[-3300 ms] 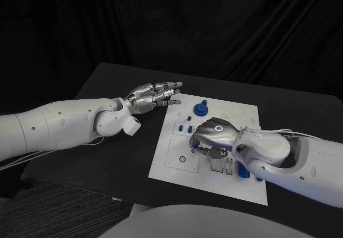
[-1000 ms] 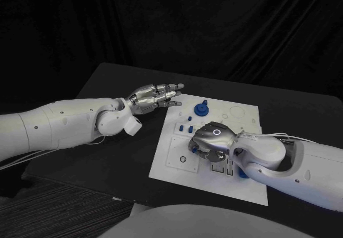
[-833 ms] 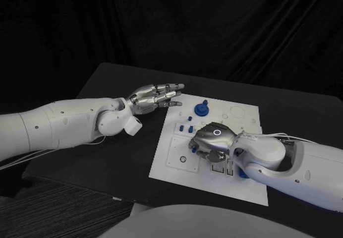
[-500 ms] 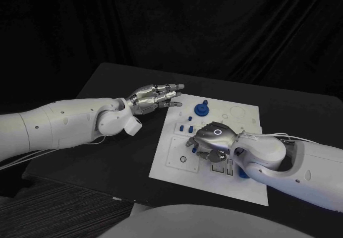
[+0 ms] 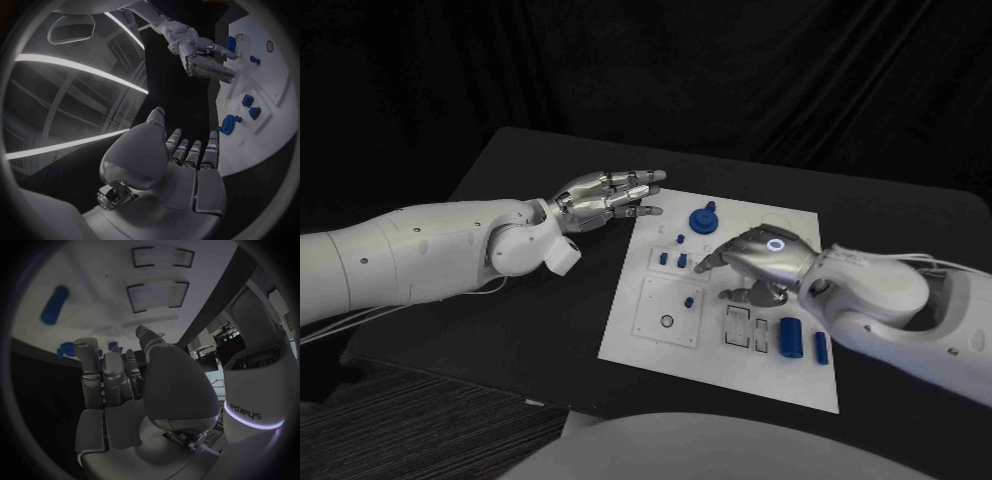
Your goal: Assemble the parts on the task board
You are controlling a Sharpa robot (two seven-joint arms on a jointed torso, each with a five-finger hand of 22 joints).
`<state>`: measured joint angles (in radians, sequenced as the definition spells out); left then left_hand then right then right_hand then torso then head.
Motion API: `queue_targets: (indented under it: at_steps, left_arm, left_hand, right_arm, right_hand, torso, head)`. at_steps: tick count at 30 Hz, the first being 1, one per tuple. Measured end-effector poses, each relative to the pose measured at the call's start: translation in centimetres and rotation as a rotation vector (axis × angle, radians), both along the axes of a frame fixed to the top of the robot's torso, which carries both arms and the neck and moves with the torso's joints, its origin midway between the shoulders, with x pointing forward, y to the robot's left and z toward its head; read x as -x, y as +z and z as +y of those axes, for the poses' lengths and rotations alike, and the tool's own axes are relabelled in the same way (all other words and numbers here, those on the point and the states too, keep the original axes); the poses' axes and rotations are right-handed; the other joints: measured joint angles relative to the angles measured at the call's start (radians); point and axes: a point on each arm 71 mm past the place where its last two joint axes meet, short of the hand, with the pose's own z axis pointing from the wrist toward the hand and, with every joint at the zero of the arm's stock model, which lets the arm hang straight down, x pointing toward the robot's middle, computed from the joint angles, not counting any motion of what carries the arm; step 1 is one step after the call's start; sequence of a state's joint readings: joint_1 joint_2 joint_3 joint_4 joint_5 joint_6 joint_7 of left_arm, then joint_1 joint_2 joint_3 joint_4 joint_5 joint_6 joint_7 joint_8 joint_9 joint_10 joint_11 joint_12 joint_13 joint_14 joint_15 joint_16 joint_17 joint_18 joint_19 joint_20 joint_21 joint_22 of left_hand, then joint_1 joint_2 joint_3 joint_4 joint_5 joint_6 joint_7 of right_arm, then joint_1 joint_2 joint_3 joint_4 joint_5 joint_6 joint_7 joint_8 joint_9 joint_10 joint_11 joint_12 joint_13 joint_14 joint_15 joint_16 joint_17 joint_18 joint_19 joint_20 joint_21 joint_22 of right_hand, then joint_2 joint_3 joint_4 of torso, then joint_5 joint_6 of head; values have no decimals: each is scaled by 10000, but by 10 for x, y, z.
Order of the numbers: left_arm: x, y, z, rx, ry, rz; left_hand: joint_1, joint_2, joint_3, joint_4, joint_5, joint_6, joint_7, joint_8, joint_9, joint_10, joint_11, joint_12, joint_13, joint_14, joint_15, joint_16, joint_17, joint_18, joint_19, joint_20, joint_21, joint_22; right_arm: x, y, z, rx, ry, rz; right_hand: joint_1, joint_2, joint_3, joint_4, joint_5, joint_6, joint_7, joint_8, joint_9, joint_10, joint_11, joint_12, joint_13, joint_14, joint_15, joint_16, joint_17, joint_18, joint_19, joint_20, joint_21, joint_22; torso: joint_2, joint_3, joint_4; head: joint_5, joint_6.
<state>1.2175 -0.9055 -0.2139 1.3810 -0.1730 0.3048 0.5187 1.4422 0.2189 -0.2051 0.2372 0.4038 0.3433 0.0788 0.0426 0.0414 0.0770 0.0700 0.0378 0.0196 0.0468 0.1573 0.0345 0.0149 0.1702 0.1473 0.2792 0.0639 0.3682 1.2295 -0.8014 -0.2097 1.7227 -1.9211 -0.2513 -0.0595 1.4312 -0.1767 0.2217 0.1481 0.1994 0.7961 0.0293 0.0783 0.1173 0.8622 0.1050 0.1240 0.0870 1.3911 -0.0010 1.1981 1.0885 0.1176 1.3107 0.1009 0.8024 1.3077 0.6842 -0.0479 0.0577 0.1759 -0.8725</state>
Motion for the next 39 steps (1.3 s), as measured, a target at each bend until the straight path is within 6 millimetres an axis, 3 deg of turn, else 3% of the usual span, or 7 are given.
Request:
queue_targets:
  at_steps: [5, 8, 14, 19, 28, 32, 39]
  left_arm:
    - [0, 0, 2, -17, 42, 5]
    - [1, 0, 3, -27, 62, 6]
    - [0, 0, 1, -19, 36, 5]
    - [0, 0, 1, -15, 36, -5]
    - [0, 0, 3, 8, 78, -30]
    - [0, 0, 4, 22, 109, -53]
    - [0, 0, 5, 45, 123, -73]
  left_hand:
    - [0, 0, 0, 0, 0, 39, 39, 0, 9, 0, 0, 0, 0, 0, 0, 0, 9, 0, 0, 0, 0, 11]
    - [0, 0, 0, 0, 0, 71, 71, 40, 8, 0, 0, 0, 0, 0, 0, 38, 9, 0, 0, 0, 39, 23]
    - [0, 0, -16, -16, 0, 71, 71, 40, 20, 0, 0, 0, 0, 0, 0, 38, 8, 0, 0, 0, 39, 23]
    - [0, 0, -29, -29, 38, 71, 71, 40, 20, 0, 0, 0, -1, 0, 0, 38, 8, 1, -1, 0, 39, 22]
    - [0, 0, -29, -29, 38, 71, 71, 39, 20, 0, 0, 0, 0, 0, -1, 38, 18, 0, 37, 37, 38, 44]
    - [0, 0, -29, -29, 38, 71, 71, 39, 19, 0, 0, 0, 0, -1, -1, 38, 18, 1, 37, 37, 38, -44]
    - [0, 0, -28, -28, 38, 71, 71, 39, 18, 0, 0, 0, 0, 36, 35, 38, 17, 1, 37, 37, 38, -37]
  right_arm:
    - [-22, 40, -36, -377, -1023, -241]
    - [-32, 56, -59, -485, -1760, -221]
    - [-43, 61, -93, -426, -2849, 132]
    - [-45, 55, -104, -407, -3166, 434]
    - [-41, 26, -110, -249, -3304, 1215]
    - [-39, 15, -108, -172, -3233, 1503]
    - [-37, 1, -101, -132, -3022, 1824]
  right_hand:
    - [244, -528, -868, 1341, -106, 111, 121, -4, -135, -698, 149, 116, -205, 288, 5, 245, 228, 1, 373, 45, 324, 0]
    - [239, -847, -1195, 1491, -333, -787, -92, -169, -354, -1312, 189, -105, -233, 219, 75, 20, 3, -1, 361, 56, -22, -1]
    - [-188, -1207, -1525, 1525, -1254, -868, -244, -169, -455, -1681, 178, -207, -224, 113, 82, -132, -157, -1, 239, 100, -333, -1]
    - [-597, -1136, -1525, 1525, -1355, -198, -395, -18, -432, -1331, 86, 79, -190, 187, 8, 69, 74, -1, 367, 47, -17, -1]
    - [-672, -1010, -1367, 1487, -1345, 265, -73, 105, -371, -732, 56, 388, -176, 239, -45, 109, 77, -2, 421, -8, 71, -3]
    - [-249, -654, -1072, 1464, -787, 343, 267, 105, -371, -365, 50, 543, -159, 239, -45, 109, 48, -3, 476, 8, 27, -2]
    - [473, -216, -705, 1264, 221, 453, 481, 105, -351, 364, -11, 706, -124, 588, -88, 457, 543, -3, 866, -61, 813, -3]
  torso:
    - [-8, 0, -7]
    - [-18, 0, -12]
    - [-13, -3, 6]
    - [-14, -19, 12]
    - [29, 12, -11]
    - [31, 35, -20]
    - [24, 42, -1]
  head:
    - [-131, 0]
    - [-254, 0]
    - [-580, 0]
    - [-747, 0]
    - [-778, 0]
    - [-768, 0]
    - [-805, 0]
